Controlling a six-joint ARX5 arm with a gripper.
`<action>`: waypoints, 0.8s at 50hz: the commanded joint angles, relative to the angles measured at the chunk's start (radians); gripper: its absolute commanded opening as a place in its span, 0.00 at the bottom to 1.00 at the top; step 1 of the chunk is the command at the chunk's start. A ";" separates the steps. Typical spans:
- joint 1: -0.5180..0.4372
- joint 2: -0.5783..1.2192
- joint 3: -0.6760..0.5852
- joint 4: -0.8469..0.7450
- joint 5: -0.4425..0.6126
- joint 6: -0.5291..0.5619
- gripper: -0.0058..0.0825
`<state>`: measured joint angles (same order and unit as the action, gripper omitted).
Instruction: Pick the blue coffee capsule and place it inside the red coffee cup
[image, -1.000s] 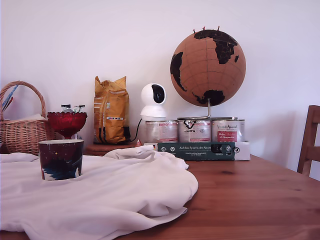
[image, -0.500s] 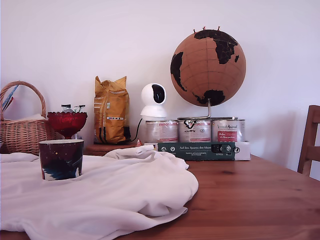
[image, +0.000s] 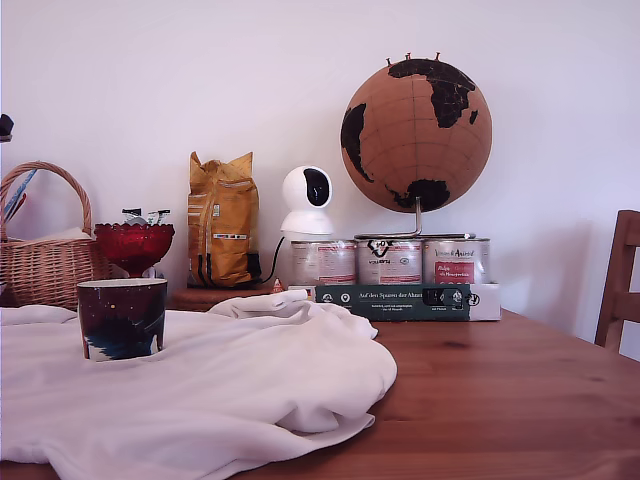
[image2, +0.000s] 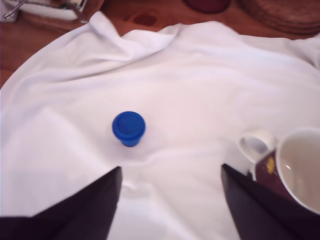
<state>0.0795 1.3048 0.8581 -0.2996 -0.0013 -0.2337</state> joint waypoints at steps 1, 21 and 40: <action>0.033 0.040 0.027 -0.017 0.013 -0.006 0.85; 0.122 0.265 0.140 -0.034 0.168 0.003 0.85; 0.124 0.451 0.243 -0.011 0.169 0.037 0.85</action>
<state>0.1993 1.7275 1.0790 -0.3210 0.1646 -0.2047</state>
